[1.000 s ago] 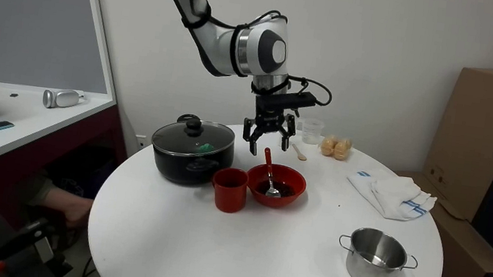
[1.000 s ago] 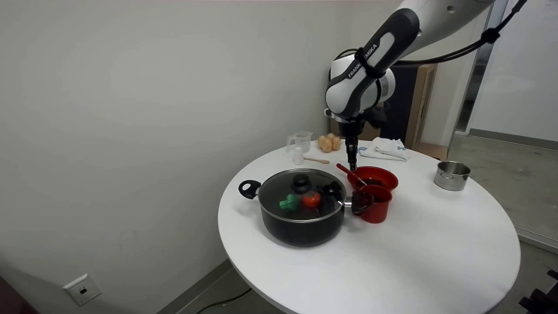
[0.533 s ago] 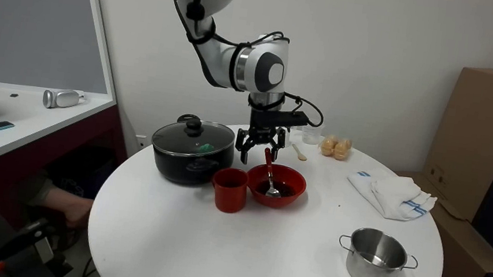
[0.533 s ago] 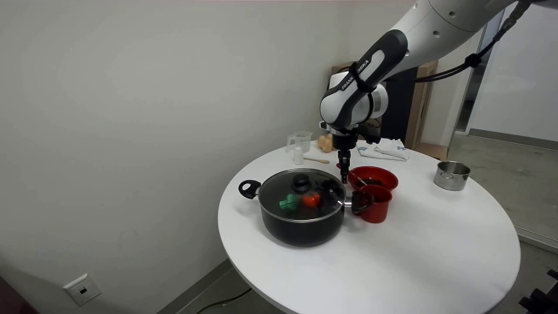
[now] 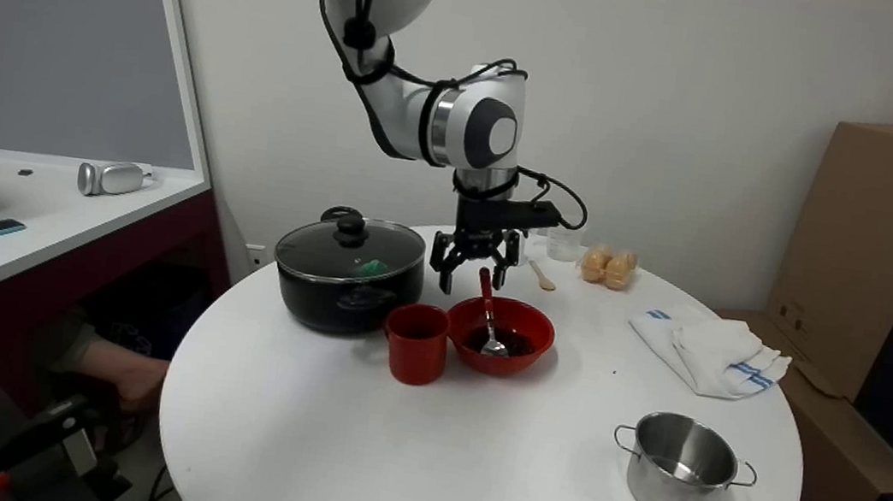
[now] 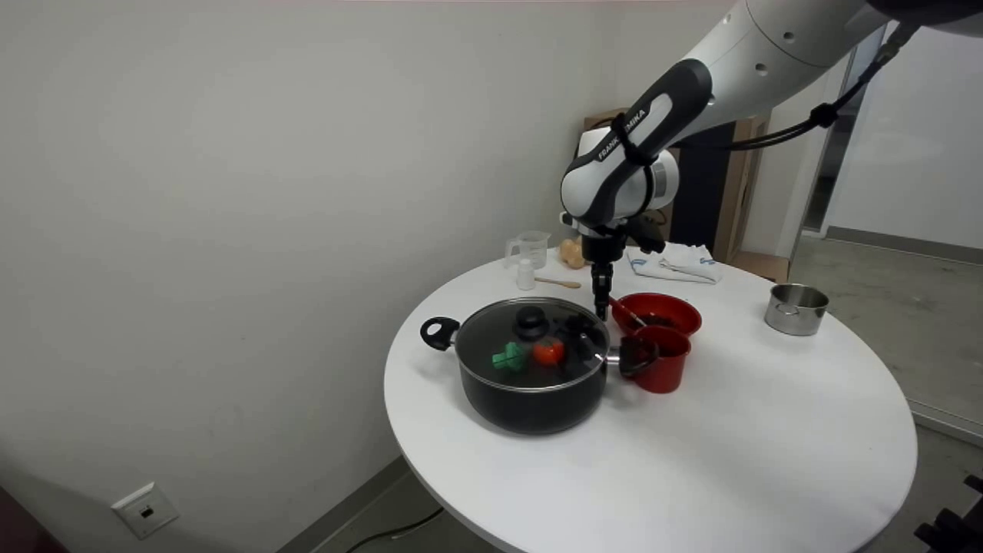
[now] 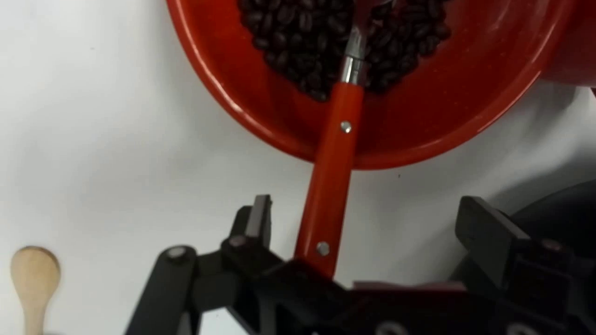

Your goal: Use the spoon to scope some of the contents of the red bowl

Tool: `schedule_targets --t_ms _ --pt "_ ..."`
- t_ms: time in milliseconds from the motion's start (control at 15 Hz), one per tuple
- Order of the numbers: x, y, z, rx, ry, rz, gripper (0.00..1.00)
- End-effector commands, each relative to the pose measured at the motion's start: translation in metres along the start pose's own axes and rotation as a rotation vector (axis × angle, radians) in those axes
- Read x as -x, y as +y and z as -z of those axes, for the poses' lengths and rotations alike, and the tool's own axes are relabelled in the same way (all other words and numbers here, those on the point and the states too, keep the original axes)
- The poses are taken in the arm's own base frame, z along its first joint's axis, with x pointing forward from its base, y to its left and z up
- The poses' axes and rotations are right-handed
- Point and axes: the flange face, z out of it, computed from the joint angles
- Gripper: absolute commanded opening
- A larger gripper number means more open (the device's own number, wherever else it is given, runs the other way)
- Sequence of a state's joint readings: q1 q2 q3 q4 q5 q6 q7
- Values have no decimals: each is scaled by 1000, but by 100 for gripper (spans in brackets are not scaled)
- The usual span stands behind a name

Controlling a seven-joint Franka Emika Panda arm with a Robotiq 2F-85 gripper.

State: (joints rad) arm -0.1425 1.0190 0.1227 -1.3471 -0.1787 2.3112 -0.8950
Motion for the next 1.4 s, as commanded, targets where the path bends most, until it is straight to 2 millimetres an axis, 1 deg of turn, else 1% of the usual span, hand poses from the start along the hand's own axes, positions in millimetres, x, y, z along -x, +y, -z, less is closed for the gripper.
schedule_targets --t_ms 0,67,133,200,400,667,933,1000,1067,1333 --pt "3 8 15 5 36 -17 100" --pt "4 9 17 7 38 -24 100" --pt "5 10 19 6 41 -30 95" --pt "7 10 21 9 43 -33 76" --pt "8 12 26 17 50 -37 61" --pt "7 13 31 29 52 -36 30" --pt "6 12 34 34 53 -33 1" --pt "6 12 34 33 53 -31 0" --pt "2 6 29 29 56 -24 5" --pt "-8 -4 26 16 59 -3 5"
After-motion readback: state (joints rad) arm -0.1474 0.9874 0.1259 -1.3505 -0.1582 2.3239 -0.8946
